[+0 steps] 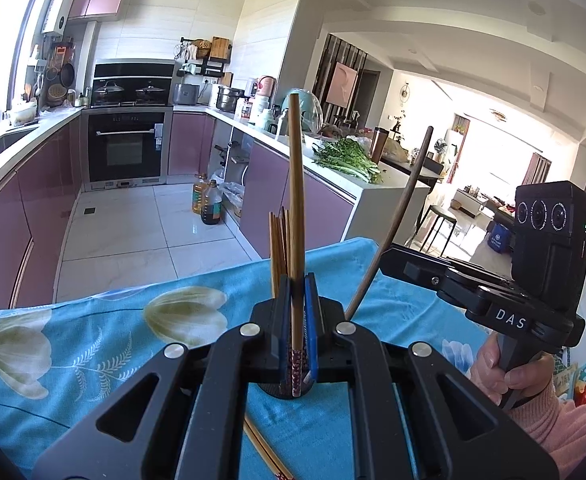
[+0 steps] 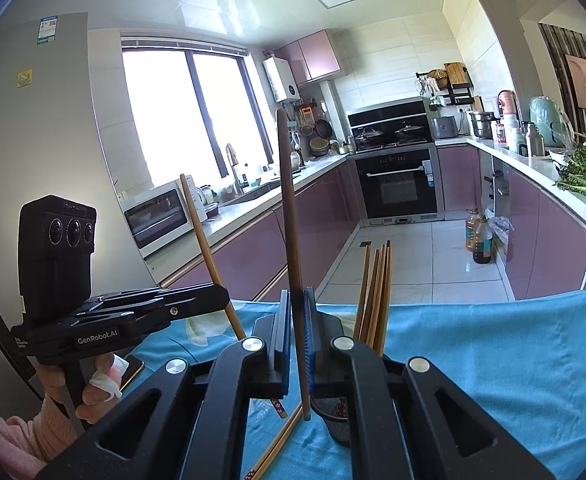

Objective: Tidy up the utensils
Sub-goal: 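Lower both chopsticks into the mesh cup and open both tools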

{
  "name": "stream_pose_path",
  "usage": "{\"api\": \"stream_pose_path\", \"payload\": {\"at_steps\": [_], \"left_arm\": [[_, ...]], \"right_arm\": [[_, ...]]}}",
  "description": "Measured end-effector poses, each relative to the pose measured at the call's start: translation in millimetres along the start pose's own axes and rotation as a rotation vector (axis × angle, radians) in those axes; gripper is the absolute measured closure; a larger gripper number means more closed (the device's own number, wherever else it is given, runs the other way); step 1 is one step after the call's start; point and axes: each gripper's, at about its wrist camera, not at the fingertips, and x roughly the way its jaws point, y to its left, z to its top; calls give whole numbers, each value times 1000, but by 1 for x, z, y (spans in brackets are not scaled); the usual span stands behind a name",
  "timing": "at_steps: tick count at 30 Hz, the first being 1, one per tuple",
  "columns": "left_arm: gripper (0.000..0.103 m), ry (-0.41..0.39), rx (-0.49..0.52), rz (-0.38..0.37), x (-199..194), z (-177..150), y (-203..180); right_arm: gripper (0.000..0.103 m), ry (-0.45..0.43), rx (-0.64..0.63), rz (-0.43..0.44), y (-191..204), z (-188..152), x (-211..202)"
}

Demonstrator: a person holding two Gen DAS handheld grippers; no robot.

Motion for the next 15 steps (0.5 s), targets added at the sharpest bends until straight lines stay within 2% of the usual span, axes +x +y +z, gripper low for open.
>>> {"api": "stream_pose_path", "payload": {"at_steps": [15], "left_arm": [[95, -24, 15, 12, 8, 12, -10]], "right_arm": [[98, -27, -6, -34, -10, 17, 5]]}}
